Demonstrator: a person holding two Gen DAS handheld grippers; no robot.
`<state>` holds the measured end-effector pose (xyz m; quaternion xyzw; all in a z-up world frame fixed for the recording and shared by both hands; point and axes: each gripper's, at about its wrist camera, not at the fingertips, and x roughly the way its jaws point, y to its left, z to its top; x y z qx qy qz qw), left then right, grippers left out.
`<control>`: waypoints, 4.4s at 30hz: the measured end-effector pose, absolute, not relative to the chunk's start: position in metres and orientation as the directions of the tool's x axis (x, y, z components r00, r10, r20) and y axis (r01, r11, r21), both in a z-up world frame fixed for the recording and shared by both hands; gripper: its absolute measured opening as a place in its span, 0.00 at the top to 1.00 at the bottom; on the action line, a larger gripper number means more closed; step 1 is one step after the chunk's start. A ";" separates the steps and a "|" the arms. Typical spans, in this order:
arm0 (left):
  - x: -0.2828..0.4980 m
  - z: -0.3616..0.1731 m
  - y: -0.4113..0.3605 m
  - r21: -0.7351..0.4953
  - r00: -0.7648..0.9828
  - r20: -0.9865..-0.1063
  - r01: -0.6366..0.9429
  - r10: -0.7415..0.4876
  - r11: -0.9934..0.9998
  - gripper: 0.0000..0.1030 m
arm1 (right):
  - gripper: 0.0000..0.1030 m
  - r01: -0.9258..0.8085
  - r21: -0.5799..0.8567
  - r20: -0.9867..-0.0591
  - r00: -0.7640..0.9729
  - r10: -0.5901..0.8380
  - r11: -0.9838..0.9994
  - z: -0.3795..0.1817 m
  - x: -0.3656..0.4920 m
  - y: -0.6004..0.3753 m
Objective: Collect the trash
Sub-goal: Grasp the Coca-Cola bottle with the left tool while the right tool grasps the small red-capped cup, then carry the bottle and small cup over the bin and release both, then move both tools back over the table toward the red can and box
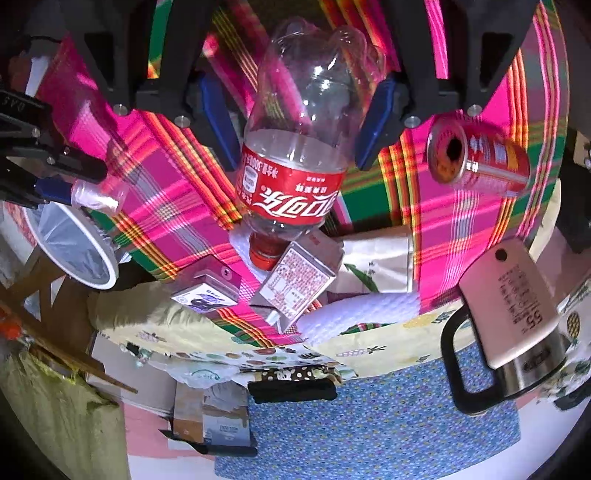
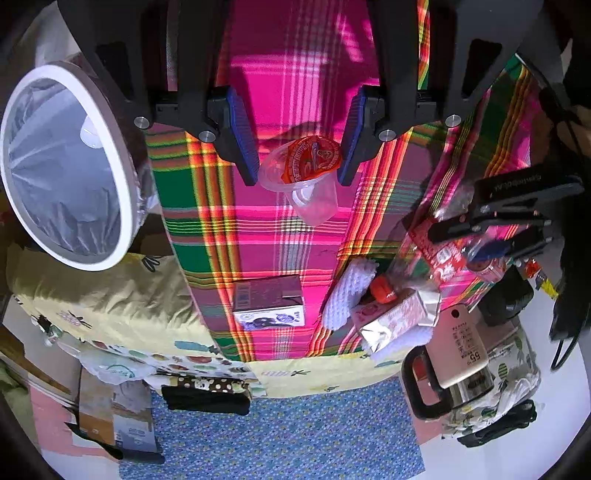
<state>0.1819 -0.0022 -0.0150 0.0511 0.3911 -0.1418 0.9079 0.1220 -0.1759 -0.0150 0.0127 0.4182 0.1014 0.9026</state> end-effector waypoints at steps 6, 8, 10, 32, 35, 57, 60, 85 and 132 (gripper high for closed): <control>0.156 -0.013 -0.001 -0.107 0.648 -0.714 0.274 -0.266 0.956 0.36 | 0.56 -0.151 0.116 -0.739 0.648 0.187 0.982 -0.012 0.112 -0.187; 0.147 -0.013 -0.001 -0.128 0.647 -0.708 0.276 -0.283 0.953 0.36 | 0.56 -0.145 0.114 -0.735 0.653 0.181 0.983 -0.011 0.109 -0.190; 0.141 -0.012 -0.004 -0.139 0.649 -0.703 0.274 -0.290 0.952 0.36 | 0.56 -0.139 0.114 -0.733 0.657 0.177 0.984 -0.010 0.106 -0.193; 0.121 0.027 -0.082 -0.185 0.633 -0.627 0.444 -0.453 0.877 0.36 | 0.56 -0.027 0.123 -0.693 0.713 0.105 0.992 0.001 0.084 -0.248; 0.130 0.030 -0.107 -0.175 0.615 -0.625 0.491 -0.482 0.853 0.36 | 0.56 0.011 0.118 -0.692 0.718 0.074 0.993 0.001 0.082 -0.262; 0.178 0.015 -0.246 -0.198 0.435 -0.676 0.670 -0.594 0.716 0.36 | 0.56 0.241 0.055 -0.749 0.652 -0.119 0.969 -0.017 0.079 -0.343; 0.186 0.014 -0.256 -0.212 0.416 -0.682 0.675 -0.601 0.707 0.36 | 0.56 0.249 0.052 -0.758 0.641 -0.124 0.967 -0.021 0.080 -0.348; 0.187 0.024 -0.239 -0.259 0.464 -0.613 0.646 -0.639 0.718 0.18 | 0.36 0.279 0.053 -0.707 0.688 -0.161 0.959 -0.010 0.070 -0.353; 0.106 -0.017 0.036 -0.159 0.742 -0.650 0.073 -0.160 0.985 0.54 | 0.36 -0.136 0.044 -0.672 0.729 0.130 0.990 -0.006 0.077 -0.183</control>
